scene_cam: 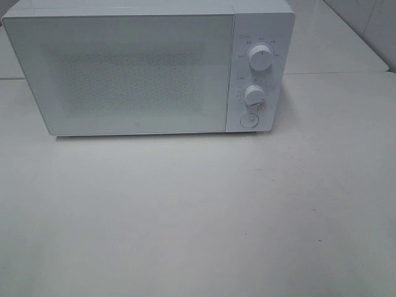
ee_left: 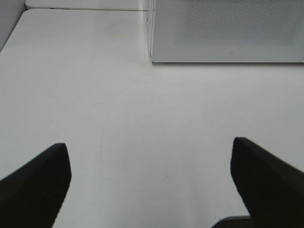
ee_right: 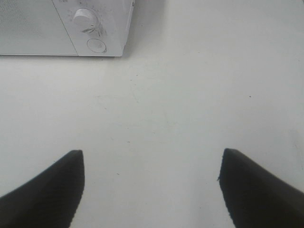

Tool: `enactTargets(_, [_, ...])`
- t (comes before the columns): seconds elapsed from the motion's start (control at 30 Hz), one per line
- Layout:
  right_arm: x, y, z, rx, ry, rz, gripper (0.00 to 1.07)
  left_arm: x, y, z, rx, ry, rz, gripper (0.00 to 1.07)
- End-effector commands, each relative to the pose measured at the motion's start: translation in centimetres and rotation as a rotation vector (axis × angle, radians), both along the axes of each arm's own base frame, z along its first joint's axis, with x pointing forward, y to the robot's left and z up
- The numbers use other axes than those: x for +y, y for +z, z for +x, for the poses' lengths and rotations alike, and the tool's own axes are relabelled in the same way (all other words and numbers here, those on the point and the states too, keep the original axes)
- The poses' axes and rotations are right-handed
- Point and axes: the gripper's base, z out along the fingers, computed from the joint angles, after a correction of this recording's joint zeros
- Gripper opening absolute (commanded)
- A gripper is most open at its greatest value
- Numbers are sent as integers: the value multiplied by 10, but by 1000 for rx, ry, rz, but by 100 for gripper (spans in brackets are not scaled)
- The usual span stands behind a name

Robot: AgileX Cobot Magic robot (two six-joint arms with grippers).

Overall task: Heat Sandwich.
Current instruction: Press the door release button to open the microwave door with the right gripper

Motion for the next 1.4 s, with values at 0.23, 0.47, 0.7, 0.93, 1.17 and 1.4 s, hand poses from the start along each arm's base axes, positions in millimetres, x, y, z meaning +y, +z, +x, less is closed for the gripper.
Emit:
enactTargets(0.23, [-4, -4, -51, -148, -9, -3, 76, 0, 1, -3, -36, -5, -9, 84])
enactTargets(0.47, [-7, -10, -76, -199, -35, 20, 76, 0, 1, -3, -36, -5, -9, 84])
enactTargets(0.7, [-8, -19, -74, -149, -38, -12, 76, 0, 1, -2, -32, -5, -9, 84])
enactTargets(0.93, [-8, -20, -74, -150, -33, -17, 76, 0, 1, -2, -32, -5, -9, 84])
enactTargets(1.17, [-8, -20, -74, -150, -33, -17, 76, 0, 1, -2, -32, -5, -9, 84])
enactTargets(1.4, [-8, -20, -74, -150, -33, -17, 76, 0, 1, -2, -32, -5, -9, 84])
